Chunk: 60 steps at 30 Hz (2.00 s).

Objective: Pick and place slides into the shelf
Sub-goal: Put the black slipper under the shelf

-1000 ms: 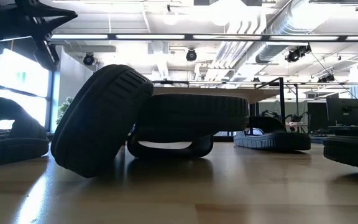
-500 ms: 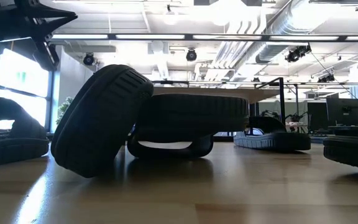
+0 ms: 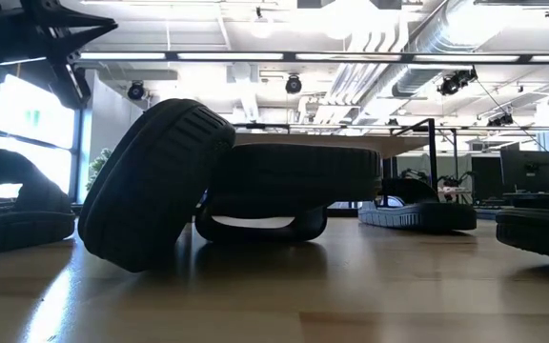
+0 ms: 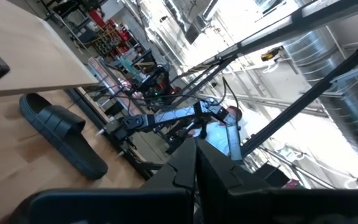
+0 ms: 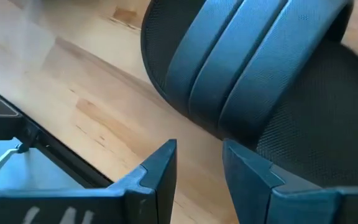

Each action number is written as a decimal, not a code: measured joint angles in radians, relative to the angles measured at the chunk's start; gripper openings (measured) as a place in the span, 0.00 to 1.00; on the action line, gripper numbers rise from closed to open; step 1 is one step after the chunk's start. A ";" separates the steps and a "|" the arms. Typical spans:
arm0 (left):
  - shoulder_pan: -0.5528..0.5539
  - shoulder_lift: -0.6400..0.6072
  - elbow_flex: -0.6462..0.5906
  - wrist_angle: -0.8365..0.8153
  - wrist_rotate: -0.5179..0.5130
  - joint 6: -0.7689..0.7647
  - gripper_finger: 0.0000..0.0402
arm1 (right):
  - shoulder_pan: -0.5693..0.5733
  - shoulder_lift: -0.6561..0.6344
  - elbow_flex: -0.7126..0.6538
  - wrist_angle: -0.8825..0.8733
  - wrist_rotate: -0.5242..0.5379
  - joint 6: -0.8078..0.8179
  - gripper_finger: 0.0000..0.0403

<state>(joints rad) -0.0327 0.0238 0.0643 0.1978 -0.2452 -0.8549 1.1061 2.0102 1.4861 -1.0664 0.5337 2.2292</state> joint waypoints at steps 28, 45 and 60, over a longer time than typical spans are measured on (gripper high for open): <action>0.000 0.000 0.000 -0.020 0.010 -0.094 0.00 | -0.019 -0.004 0.068 -0.242 -0.050 -0.060 0.46; 0.000 0.000 0.000 -0.023 0.031 -0.228 0.00 | -0.025 -0.002 -0.162 0.153 0.106 -0.042 0.55; 0.000 0.000 0.000 -0.024 0.047 -0.229 0.00 | -0.039 -0.001 -0.239 0.365 0.238 -0.081 0.29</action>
<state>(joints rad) -0.0330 0.0235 0.0643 0.1738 -0.1980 -1.0839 1.0671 2.0094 1.2467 -0.7019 0.7721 2.1478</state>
